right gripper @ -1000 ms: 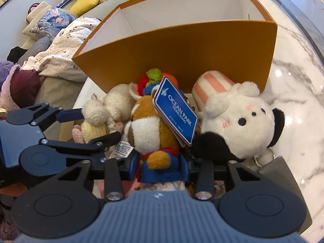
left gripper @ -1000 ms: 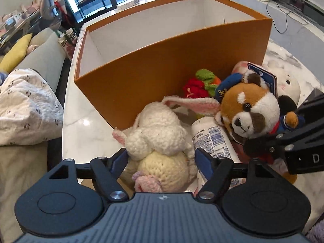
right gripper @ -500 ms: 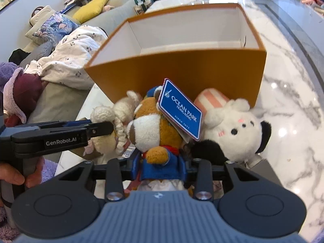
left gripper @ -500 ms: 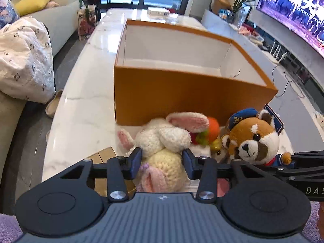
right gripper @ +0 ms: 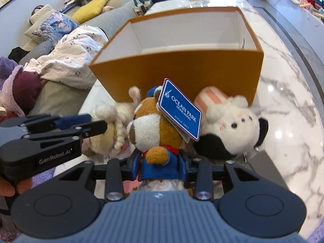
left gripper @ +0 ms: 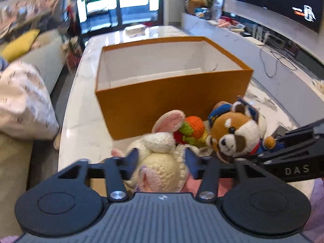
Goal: Organize objects
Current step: 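Grasp the cream knitted bunny with left gripper while right gripper grasps the red panda, then lift both plush toys and lower them into the orange box, opening both grippers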
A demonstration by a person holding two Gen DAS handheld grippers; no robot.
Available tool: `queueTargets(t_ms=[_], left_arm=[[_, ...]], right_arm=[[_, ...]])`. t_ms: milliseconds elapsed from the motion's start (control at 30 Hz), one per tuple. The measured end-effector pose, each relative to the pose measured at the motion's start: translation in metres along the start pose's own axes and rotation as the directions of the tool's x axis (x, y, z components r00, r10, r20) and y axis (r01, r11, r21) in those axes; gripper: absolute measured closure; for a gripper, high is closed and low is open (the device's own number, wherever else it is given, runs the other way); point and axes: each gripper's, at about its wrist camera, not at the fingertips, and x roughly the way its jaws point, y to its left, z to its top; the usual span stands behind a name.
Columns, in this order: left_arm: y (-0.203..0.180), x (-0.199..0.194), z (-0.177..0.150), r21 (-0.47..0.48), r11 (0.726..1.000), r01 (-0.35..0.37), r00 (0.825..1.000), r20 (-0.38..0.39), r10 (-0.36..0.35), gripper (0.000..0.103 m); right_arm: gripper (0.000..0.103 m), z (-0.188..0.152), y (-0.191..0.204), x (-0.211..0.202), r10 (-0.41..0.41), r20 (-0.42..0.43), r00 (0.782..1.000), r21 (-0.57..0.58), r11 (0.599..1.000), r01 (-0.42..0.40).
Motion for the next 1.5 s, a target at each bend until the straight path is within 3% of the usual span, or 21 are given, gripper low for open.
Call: queueTargets(t_ms=[133, 267, 500, 633, 800, 967, 1100, 1200, 1367, 1500], left_arm=[[-0.008, 0.013, 0.005, 0.041, 0.997, -0.061, 0.998, -0.019, 0.062, 0.037], [-0.008, 0.029, 0.010, 0.017, 0.997, -0.077, 0.995, -0.065, 0.078, 0.023], [-0.006, 0.047, 0.009, 0.031, 0.988, -0.149, 0.978, -0.140, 0.152, 0.021], [-0.006, 0.048, 0.003, 0.060, 0.988, -0.141, 0.979, -0.143, 0.148, 0.025], [-0.001, 0.034, 0.002, 0.008, 0.993, -0.116, 0.989, -0.086, 0.116, 0.041], [0.009, 0.004, 0.008, -0.093, 0.994, -0.056, 0.998, -0.007, 0.056, 0.046], [0.014, -0.025, 0.017, -0.131, 0.991, -0.027, 0.996, 0.084, 0.039, 0.047], [0.022, -0.044, 0.032, -0.155, 0.988, 0.008, 0.986, 0.168, 0.019, 0.047], [0.036, -0.064, 0.059, -0.185, 0.981, 0.063, 0.951, 0.310, -0.003, 0.047], [0.045, -0.058, 0.086, -0.195, 0.979, 0.055, 0.927, 0.375, 0.022, 0.047]], right_arm=[[0.064, -0.002, -0.002, 0.001, -0.002, -0.004, 1.000, 0.004, 1.000, 0.002], [0.063, -0.001, -0.001, 0.001, -0.002, -0.001, 1.000, 0.000, 1.000, 0.002], [0.063, -0.001, -0.002, 0.007, -0.011, -0.015, 1.000, 0.008, 1.000, 0.011], [0.063, -0.001, -0.003, 0.012, -0.013, -0.025, 1.000, 0.014, 1.000, 0.014], [0.063, 0.001, -0.005, 0.011, -0.011, -0.017, 1.000, 0.017, 1.000, 0.011], [0.063, 0.008, -0.008, -0.003, 0.020, 0.025, 0.999, 0.024, 1.000, -0.021], [0.063, 0.019, -0.010, -0.012, 0.061, 0.054, 0.997, 0.053, 0.996, -0.064], [0.063, 0.031, -0.008, -0.021, 0.084, 0.082, 0.993, 0.052, 0.995, -0.089], [0.063, 0.060, 0.004, -0.037, 0.150, 0.151, 0.977, 0.033, 0.987, -0.157], [0.063, 0.093, 0.011, -0.045, 0.177, 0.205, 0.962, 0.033, 0.982, -0.188]])
